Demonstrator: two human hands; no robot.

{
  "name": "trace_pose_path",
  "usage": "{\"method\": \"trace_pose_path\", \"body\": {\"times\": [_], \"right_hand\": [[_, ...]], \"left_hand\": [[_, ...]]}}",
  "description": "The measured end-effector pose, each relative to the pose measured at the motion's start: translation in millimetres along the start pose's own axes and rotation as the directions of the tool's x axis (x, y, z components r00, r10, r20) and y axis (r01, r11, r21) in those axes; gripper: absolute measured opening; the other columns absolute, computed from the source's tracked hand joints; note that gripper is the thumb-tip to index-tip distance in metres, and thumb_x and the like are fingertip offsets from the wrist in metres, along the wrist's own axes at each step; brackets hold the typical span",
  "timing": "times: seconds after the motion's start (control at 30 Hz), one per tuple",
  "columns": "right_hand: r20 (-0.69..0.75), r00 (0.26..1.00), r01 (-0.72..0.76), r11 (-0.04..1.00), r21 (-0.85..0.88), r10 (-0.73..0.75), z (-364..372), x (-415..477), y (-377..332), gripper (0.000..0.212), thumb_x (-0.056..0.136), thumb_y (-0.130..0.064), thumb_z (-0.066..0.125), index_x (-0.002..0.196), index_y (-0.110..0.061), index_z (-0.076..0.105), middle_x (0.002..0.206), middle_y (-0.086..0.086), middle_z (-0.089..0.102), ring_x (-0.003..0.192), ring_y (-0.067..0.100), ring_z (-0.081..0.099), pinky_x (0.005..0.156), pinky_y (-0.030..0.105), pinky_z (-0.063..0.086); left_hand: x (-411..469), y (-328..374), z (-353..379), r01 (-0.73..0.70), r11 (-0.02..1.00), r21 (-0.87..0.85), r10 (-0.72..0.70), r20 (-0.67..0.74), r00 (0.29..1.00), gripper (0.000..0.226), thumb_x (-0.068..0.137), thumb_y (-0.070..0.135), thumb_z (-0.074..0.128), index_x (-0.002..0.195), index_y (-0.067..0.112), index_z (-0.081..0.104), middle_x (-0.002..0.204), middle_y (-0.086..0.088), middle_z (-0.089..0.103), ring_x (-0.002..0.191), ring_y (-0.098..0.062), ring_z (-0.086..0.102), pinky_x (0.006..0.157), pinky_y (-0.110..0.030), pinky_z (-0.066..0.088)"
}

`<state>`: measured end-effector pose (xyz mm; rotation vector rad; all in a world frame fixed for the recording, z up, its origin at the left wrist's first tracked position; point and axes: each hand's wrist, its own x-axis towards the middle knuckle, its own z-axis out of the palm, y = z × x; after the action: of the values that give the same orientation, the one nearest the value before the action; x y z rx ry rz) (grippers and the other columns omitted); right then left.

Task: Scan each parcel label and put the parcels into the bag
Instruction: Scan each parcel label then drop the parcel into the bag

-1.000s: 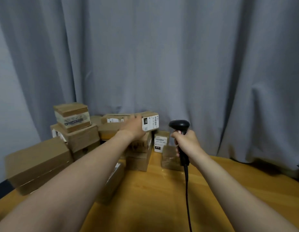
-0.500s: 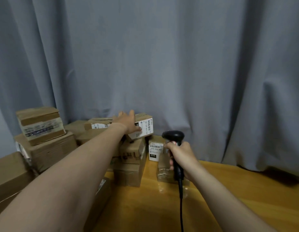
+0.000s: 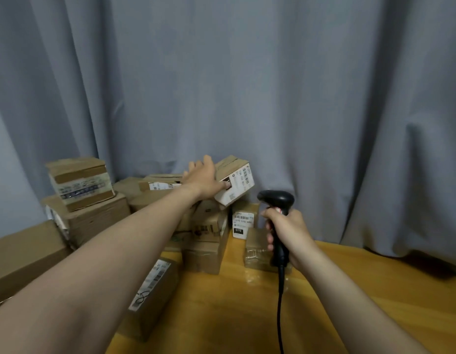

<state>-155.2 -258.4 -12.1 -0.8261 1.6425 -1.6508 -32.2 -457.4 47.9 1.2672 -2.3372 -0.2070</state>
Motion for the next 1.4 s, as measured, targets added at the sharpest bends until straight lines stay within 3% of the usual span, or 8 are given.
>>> {"method": "trace_pose_path", "body": {"times": [0.23, 0.33, 0.53, 0.63, 0.8, 0.97, 1.1, 1.4], "right_hand": [[0.107, 0.993, 0.023, 0.971, 0.24, -0.05, -15.9, -80.6, -39.3, 0.019, 0.099, -0.016, 0.066, 0.082, -0.012, 0.058, 0.064, 0.006, 0.053, 0.047, 0.02, 0.046, 0.045, 0.029, 0.042], [0.109, 0.986, 0.095, 0.965, 0.246, -0.125, -18.7, -129.0, -61.3, 0.02, 0.099, -0.019, 0.067, 0.082, -0.012, 0.059, 0.065, 0.006, 0.054, 0.048, 0.02, 0.047, 0.045, 0.03, 0.043], [0.231, 0.96, 0.125, 0.982, 0.141, -0.156, -11.7, -224.2, -90.8, 0.025, 0.098, -0.029, 0.072, 0.086, -0.01, 0.061, 0.06, 0.006, 0.053, 0.047, 0.021, 0.048, 0.049, 0.031, 0.045], [0.248, 0.948, 0.198, 0.979, 0.037, -0.202, -9.1, -270.0, -90.1, 0.028, 0.097, -0.026, 0.071, 0.08, -0.007, 0.061, 0.058, 0.009, 0.05, 0.046, 0.022, 0.046, 0.048, 0.031, 0.043], [0.276, 0.948, 0.172, 0.984, -0.04, -0.155, -6.4, -335.4, -68.3, 0.024, 0.097, -0.022, 0.07, 0.083, -0.006, 0.059, 0.059, 0.012, 0.045, 0.044, 0.024, 0.042, 0.045, 0.031, 0.035], [0.336, 0.932, 0.175, 0.98, -0.09, -0.135, -4.0, -376.4, -56.1, 0.021, 0.098, -0.022, 0.069, 0.086, -0.008, 0.059, 0.057, 0.01, 0.046, 0.043, 0.023, 0.042, 0.043, 0.028, 0.036], [0.346, 0.93, 0.177, 0.977, -0.117, -0.127, -5.1, -392.6, -52.7, 0.04, 0.099, -0.023, 0.069, 0.064, -0.01, 0.053, 0.056, 0.011, 0.046, 0.042, 0.024, 0.043, 0.045, 0.029, 0.037], [0.346, 0.927, 0.192, 0.976, -0.104, -0.146, -11.9, -405.0, -53.5, 0.036, 0.098, -0.028, 0.07, 0.071, -0.009, 0.059, 0.059, 0.01, 0.051, 0.045, 0.022, 0.047, 0.045, 0.029, 0.041]], "left_hand": [[-89.5, 15.1, -41.1, 0.165, 0.759, -0.629, -0.056, 0.19, 0.98, 0.097, 0.077, 0.032, 0.089, 0.153, 0.021, 0.031, 0.133, -0.007, 0.065, 0.112, -0.02, 0.066, 0.09, -0.032, 0.053], [-142.1, 15.7, -64.5, 0.153, 0.7, -0.697, -0.019, 0.196, 0.98, 0.072, 0.079, 0.017, 0.087, 0.141, 0.018, 0.051, 0.132, -0.003, 0.069, 0.108, -0.013, 0.069, 0.091, -0.03, 0.058], [-239.2, 8.0, -111.2, 0.182, 0.623, -0.76, -0.175, 0.091, 0.98, 0.082, 0.077, 0.014, 0.089, 0.144, 0.016, 0.043, 0.127, -0.001, 0.068, 0.103, -0.012, 0.067, 0.074, -0.02, 0.054], [-287.9, -2.7, -121.5, 0.196, 0.596, -0.779, -0.244, 0.056, 0.968, 0.09, 0.074, 0.013, 0.091, 0.149, 0.016, 0.041, 0.135, -0.005, 0.066, 0.115, -0.021, 0.068, 0.082, -0.032, 0.062], [-356.7, -23.3, -115.1, 0.267, 0.571, -0.776, -0.348, 0.065, 0.935, 0.082, 0.074, 0.008, 0.09, 0.144, 0.011, 0.046, 0.13, -0.005, 0.066, 0.101, -0.017, 0.069, 0.054, -0.013, 0.053], [-388.8, -41.4, -103.3, 0.334, 0.485, -0.808, -0.43, 0.112, 0.896, 0.089, 0.065, 0.01, 0.094, 0.142, 0.011, 0.05, 0.123, -0.005, 0.071, 0.1, -0.017, 0.072, 0.074, -0.031, 0.061], [-401.9, -43.4, -109.9, 0.317, 0.541, -0.779, -0.426, 0.071, 0.902, 0.093, 0.065, 0.017, 0.096, 0.144, 0.014, 0.048, 0.129, -0.004, 0.069, 0.11, -0.02, 0.068, 0.099, -0.044, 0.056], [-413.5, -44.7, -119.3, 0.29, 0.563, -0.774, -0.391, 0.06, 0.918, 0.097, 0.07, 0.019, 0.094, 0.151, 0.012, 0.042, 0.137, -0.005, 0.064, 0.112, -0.018, 0.062, 0.102, -0.042, 0.054]]}}
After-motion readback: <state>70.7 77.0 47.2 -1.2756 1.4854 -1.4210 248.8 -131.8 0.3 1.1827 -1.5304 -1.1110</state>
